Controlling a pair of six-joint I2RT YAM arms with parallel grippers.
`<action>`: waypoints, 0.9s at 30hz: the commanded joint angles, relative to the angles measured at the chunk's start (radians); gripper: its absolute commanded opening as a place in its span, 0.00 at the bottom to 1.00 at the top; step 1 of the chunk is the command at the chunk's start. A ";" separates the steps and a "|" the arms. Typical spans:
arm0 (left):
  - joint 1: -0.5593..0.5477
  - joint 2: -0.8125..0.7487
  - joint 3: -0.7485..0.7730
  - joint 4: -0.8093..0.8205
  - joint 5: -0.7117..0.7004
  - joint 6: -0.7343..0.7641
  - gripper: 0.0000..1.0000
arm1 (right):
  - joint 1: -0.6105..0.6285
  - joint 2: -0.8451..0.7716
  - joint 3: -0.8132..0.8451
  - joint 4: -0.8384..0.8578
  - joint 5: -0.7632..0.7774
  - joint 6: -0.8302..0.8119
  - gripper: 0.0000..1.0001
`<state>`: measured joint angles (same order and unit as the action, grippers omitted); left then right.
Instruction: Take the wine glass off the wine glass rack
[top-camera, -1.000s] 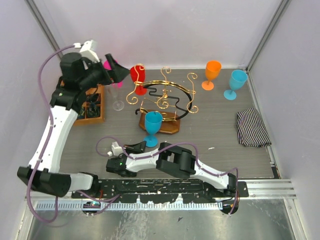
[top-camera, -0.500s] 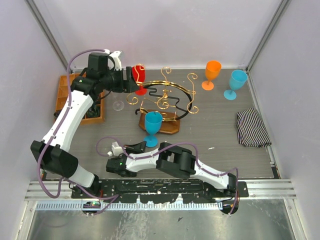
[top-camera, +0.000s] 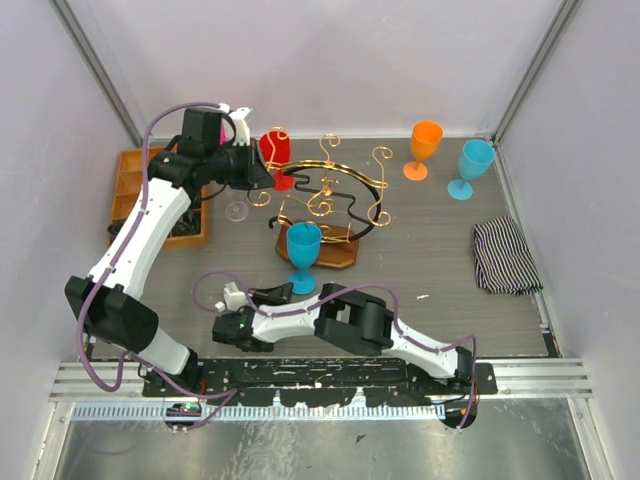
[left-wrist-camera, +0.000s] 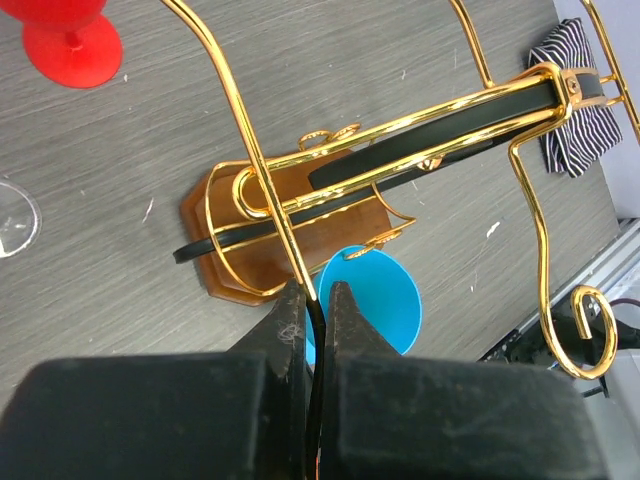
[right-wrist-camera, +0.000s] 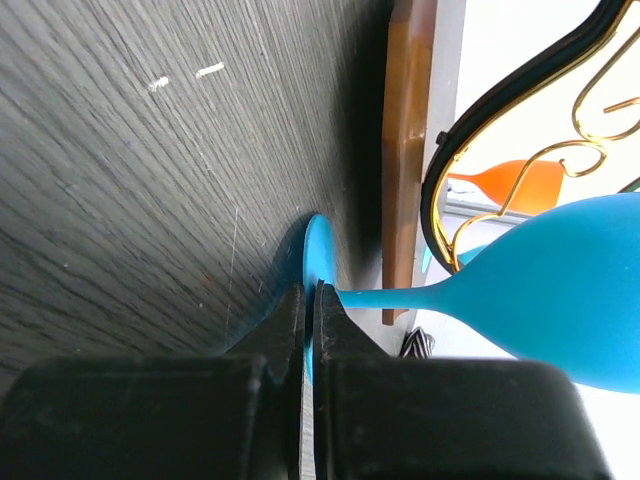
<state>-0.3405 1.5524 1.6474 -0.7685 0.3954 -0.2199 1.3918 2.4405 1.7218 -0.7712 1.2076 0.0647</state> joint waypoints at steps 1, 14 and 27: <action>0.000 -0.005 -0.007 0.019 0.047 -0.006 0.00 | -0.002 -0.004 -0.028 0.016 -0.384 0.178 0.01; -0.015 0.019 -0.025 0.049 0.065 -0.016 0.00 | 0.025 -0.117 -0.002 -0.123 -0.577 0.235 0.01; -0.018 0.020 -0.024 0.049 0.046 -0.013 0.00 | 0.055 -0.213 0.116 -0.237 -0.725 0.219 0.01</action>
<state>-0.3569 1.5620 1.6337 -0.7464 0.4515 -0.2363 1.4319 2.2818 1.7889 -1.0359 0.7898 0.1844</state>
